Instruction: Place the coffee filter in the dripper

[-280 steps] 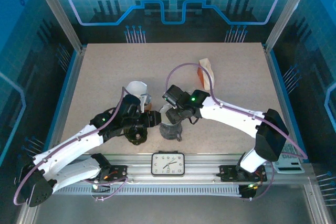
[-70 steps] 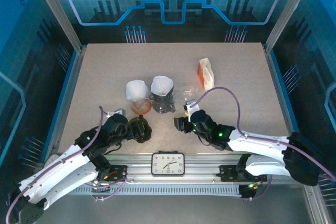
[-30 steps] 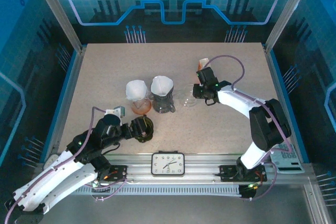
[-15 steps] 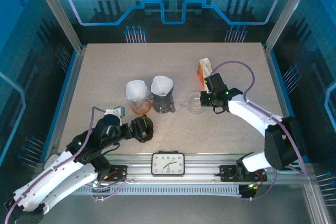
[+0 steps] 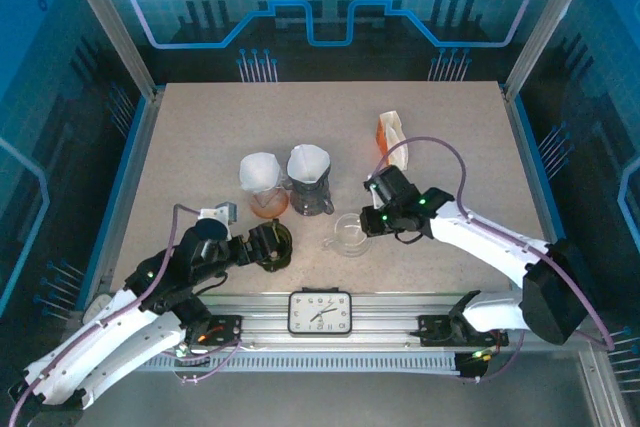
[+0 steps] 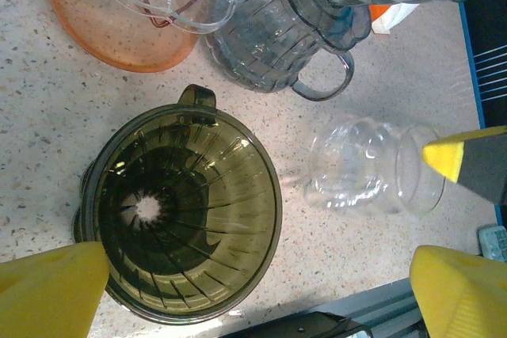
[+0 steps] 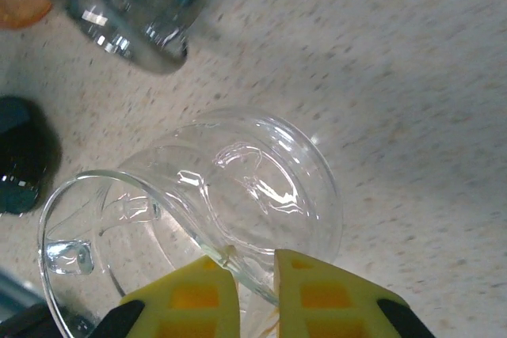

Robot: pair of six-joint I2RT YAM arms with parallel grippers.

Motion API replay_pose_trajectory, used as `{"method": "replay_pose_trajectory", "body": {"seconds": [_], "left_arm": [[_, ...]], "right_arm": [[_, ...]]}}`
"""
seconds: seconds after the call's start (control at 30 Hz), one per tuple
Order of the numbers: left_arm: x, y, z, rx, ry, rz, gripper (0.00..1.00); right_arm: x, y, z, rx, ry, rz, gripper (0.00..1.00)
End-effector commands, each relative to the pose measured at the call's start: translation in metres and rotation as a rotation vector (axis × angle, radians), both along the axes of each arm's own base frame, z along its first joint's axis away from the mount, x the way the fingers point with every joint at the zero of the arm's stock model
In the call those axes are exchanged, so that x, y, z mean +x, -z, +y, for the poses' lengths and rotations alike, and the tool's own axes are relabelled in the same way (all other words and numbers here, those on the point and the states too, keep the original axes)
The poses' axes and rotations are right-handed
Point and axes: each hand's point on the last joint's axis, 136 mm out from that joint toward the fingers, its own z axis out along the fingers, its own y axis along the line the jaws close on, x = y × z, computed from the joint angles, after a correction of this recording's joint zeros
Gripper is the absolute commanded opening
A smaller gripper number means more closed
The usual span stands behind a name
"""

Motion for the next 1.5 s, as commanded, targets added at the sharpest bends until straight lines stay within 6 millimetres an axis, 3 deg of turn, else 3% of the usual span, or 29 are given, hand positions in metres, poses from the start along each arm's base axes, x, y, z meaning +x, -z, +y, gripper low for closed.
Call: {"method": "replay_pose_trajectory", "body": {"seconds": [0.0,0.23,0.53,0.73,0.83,1.03,1.17,1.37,1.47], "left_arm": [[-0.002,0.003,0.010,0.034,-0.022,-0.001,0.99],[-0.002,0.006,0.015,0.052,-0.045,0.006,0.99],[-0.002,0.023,0.015,0.078,-0.068,0.078,0.99],[0.001,0.036,0.021,0.152,-0.091,0.122,0.78],[0.004,0.046,0.026,0.221,-0.110,0.166,0.73],[0.007,0.067,0.034,0.318,-0.153,0.233,0.61],[0.008,0.079,0.033,0.335,-0.151,0.251,0.46],[0.010,0.078,0.030,0.327,-0.143,0.253,0.19],[0.009,0.076,0.030,0.324,-0.136,0.250,0.13]], "right_arm": [[-0.011,0.002,0.013,0.037,-0.003,0.040,0.07],[-0.019,0.007,0.014,0.025,-0.003,0.046,0.16],[-0.009,-0.008,0.013,0.075,0.039,-0.050,0.55],[-0.009,-0.028,-0.009,0.092,0.098,-0.164,0.62],[-0.014,-0.031,-0.017,0.087,0.109,-0.180,0.63],[-0.022,-0.028,-0.028,0.085,0.124,-0.191,0.63],[-0.024,-0.025,-0.032,0.084,0.128,-0.193,0.64],[-0.025,-0.021,-0.039,0.068,0.146,-0.198,0.64],[-0.025,-0.017,-0.048,0.032,0.167,-0.209,0.64]]}}
